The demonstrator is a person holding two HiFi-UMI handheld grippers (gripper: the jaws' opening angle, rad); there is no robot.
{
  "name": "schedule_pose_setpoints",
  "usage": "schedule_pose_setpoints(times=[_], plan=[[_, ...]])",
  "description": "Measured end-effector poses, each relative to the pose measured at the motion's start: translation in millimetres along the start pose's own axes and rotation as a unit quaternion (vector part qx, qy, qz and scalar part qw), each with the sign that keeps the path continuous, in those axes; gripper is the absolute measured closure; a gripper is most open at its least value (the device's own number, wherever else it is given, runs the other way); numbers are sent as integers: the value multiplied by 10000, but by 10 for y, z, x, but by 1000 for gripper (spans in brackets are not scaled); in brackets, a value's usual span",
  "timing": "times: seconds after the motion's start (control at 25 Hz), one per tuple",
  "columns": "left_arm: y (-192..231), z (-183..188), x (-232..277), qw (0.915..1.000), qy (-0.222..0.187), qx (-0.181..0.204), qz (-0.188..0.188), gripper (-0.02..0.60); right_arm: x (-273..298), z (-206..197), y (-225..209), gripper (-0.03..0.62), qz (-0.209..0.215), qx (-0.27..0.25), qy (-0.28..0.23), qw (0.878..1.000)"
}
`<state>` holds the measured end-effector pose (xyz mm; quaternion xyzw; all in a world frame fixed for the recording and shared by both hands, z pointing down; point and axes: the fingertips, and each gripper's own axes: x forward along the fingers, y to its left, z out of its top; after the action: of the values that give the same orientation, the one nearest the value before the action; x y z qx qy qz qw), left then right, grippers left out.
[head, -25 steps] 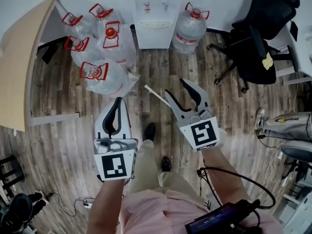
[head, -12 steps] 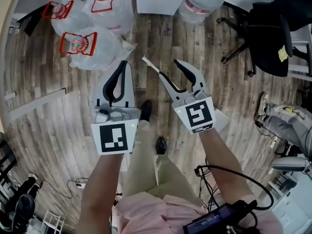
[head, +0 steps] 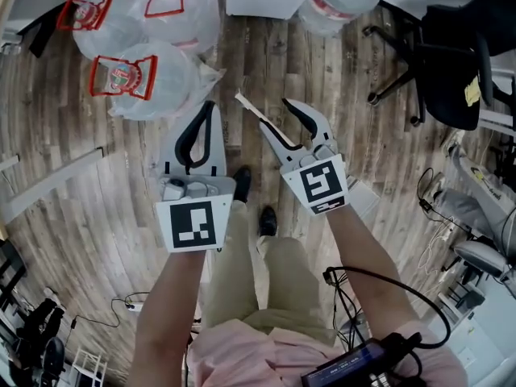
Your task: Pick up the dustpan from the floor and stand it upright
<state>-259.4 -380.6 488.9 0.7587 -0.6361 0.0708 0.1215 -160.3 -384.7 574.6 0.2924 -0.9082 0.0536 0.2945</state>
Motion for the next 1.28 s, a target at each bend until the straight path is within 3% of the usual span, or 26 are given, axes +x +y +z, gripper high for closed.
schedule_pose_setpoints(times=[0.32,0.8,1.28], plan=[[72,-493,292,9995,192,262,-23,569,449,-265,-4,382,252,-154,20,9996],[153,-1667,606,9982,562,189,134,569,1198,-1420,80,382,627,-234,438,9968],[340,-2636,839,9970,708,297,111,569,1832,-2182,199,379,816,-519,797,9921]])
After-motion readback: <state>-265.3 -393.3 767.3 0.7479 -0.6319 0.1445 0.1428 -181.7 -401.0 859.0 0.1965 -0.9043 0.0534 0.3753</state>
